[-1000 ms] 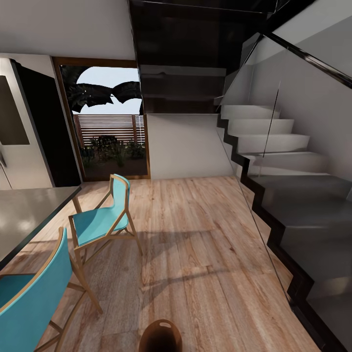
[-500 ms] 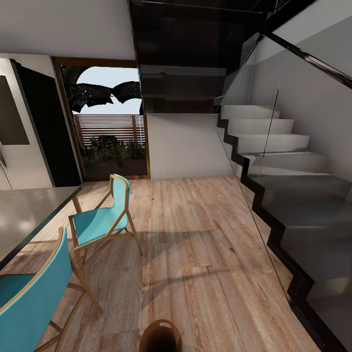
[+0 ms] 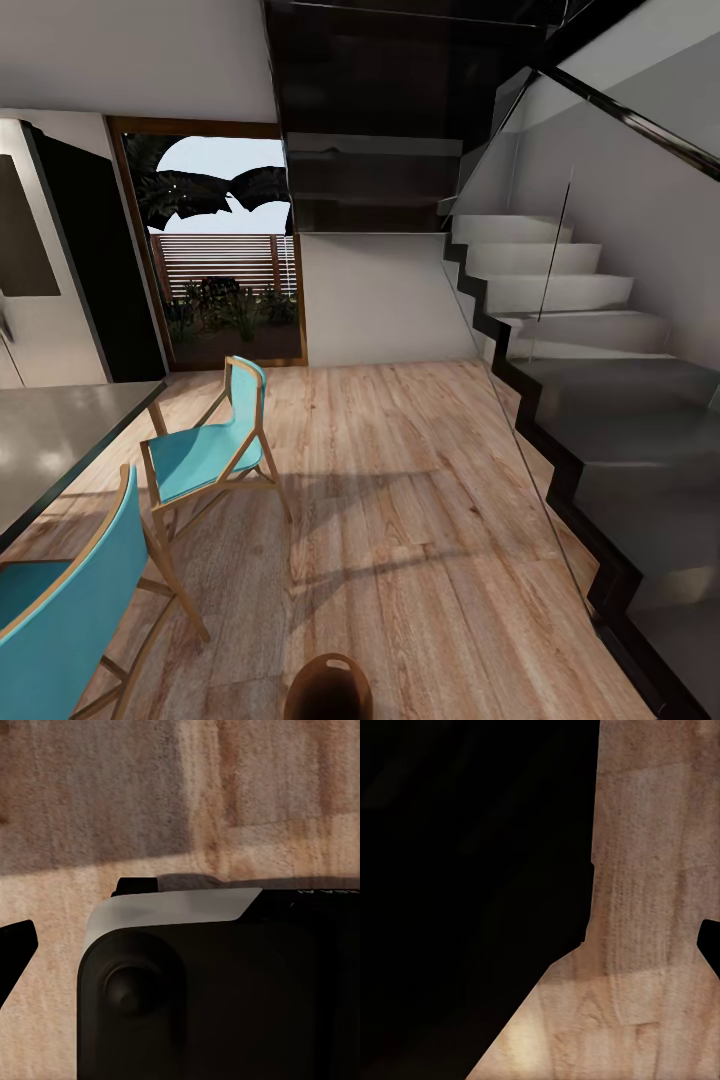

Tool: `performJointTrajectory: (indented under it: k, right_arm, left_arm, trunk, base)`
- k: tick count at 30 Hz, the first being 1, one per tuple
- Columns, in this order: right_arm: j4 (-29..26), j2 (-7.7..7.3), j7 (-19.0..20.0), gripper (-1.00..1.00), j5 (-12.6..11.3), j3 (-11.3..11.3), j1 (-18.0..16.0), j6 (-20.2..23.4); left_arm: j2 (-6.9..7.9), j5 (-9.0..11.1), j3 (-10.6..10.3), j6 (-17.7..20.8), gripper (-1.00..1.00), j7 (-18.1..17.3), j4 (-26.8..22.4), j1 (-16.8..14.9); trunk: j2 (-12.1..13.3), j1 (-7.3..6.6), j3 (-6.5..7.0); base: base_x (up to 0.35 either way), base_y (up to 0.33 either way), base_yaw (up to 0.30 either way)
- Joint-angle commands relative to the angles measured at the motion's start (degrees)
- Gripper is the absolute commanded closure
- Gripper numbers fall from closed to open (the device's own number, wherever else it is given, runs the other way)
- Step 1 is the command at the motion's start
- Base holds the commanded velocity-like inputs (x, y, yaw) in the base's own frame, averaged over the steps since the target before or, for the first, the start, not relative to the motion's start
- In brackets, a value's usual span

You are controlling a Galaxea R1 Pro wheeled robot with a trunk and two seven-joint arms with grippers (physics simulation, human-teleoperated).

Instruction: Put the three can of soda from the living room inside the tash can in the kitchen.

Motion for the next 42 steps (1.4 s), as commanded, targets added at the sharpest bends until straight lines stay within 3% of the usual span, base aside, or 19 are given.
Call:
performJointTrajectory:
  k: [1, 42]
  right_arm:
    - [0.0, 0.0, 0.0, -1.0, 0.0, 0.0, 0.0, 0.0]
    - [0.0, 0.0, 0.0, -1.0, 0.0, 0.0, 0.0, 0.0]
  left_arm:
    - [0.0, 0.0, 0.0, 0.0, -1.0, 0.0, 0.0, 0.0]
    - [0.0, 0.0, 0.0, 0.0, -1.0, 0.0, 0.0, 0.0]
  trunk:
    - [0.0, 0.0, 0.0]
    - [0.0, 0.0, 0.0]
  base:
    - [0.0, 0.0, 0.0]
    - [0.0, 0.0, 0.0]
